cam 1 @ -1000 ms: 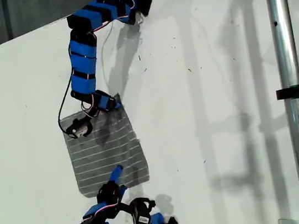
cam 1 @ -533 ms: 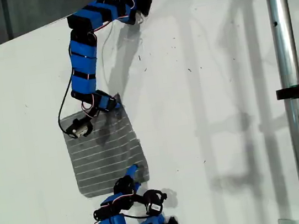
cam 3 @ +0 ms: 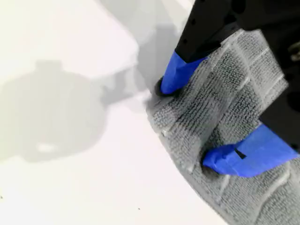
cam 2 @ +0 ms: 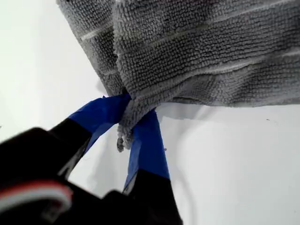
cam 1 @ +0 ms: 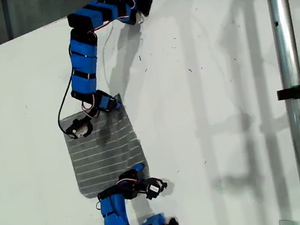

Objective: Grasp corners of a towel and fold twice.

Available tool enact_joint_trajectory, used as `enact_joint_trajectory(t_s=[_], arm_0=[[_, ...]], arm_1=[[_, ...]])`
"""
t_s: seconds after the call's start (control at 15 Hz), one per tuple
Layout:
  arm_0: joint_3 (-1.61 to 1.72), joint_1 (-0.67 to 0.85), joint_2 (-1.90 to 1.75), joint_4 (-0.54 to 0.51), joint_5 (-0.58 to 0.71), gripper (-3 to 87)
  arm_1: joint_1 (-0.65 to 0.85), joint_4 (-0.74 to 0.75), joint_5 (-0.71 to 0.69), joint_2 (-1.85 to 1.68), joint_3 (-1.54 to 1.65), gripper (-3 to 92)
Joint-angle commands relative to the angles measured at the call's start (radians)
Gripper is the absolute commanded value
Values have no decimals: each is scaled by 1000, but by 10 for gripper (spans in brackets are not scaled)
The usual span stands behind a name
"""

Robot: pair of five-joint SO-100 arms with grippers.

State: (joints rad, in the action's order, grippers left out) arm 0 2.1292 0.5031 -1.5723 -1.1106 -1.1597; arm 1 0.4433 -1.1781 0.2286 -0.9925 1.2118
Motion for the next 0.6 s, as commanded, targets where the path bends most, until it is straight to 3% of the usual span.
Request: enact_joint_trajectory(t_s=[0.0, 0.13, 0.53], arm_0=[[5, 5, -20, 57, -8, 178], [15, 5, -29, 67, 0, -29], [43, -34, -124, 87, -31, -29]], arm_1=[[-18, -3, 12, -114, 5, -3], [-14, -2, 12, -132, 20, -3], [-14, 11, 26, -140, 49, -3]])
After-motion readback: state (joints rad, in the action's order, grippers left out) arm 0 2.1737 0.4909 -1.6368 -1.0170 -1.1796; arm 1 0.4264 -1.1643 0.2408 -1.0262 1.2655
